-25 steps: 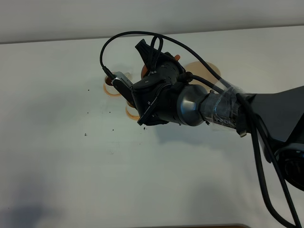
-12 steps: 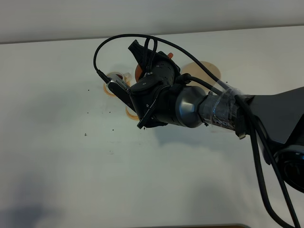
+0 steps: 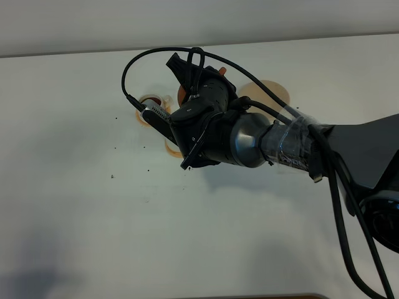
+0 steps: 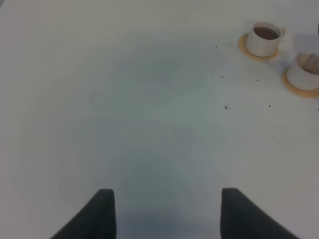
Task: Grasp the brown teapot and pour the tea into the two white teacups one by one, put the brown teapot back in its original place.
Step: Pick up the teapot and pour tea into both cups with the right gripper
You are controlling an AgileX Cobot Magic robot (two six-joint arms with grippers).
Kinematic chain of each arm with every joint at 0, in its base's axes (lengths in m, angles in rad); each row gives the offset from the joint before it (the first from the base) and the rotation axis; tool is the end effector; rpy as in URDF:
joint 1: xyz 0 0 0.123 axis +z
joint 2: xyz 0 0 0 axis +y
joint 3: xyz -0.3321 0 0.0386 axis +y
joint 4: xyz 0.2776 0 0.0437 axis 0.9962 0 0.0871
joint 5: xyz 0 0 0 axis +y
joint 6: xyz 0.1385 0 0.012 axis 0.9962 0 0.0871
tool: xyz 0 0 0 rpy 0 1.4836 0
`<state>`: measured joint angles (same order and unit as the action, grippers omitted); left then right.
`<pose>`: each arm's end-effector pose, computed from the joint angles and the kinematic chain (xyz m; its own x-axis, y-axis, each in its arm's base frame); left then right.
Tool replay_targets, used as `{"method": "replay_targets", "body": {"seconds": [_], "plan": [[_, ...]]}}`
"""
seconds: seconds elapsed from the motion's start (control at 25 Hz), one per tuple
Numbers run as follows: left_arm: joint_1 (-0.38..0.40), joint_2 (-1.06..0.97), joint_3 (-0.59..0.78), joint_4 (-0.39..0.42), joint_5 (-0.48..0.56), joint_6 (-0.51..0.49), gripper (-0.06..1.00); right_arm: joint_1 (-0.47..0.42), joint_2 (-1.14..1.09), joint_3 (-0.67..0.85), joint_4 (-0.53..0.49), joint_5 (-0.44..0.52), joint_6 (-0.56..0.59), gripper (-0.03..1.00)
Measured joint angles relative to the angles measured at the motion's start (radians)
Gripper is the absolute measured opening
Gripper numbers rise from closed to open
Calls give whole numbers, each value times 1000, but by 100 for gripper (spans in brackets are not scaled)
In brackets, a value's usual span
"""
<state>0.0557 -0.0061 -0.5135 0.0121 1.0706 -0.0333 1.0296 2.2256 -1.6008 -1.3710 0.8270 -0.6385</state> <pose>0.0111 0.0021 0.2731 -0.4447 -0.0523 -0.8942 -0.0774 0.9968 -0.0198 0.3714 0.4231 0.1704 0.4222 -0.5615 0.7117 -0.2204 -0.8251 -0.5202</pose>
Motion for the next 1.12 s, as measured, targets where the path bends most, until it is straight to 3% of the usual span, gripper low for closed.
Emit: {"method": "replay_targets", "body": {"seconds": [1.12], "plan": [[0,0,0,0,0,0,47,5,0,0,-92,-42,-39,9]]}}
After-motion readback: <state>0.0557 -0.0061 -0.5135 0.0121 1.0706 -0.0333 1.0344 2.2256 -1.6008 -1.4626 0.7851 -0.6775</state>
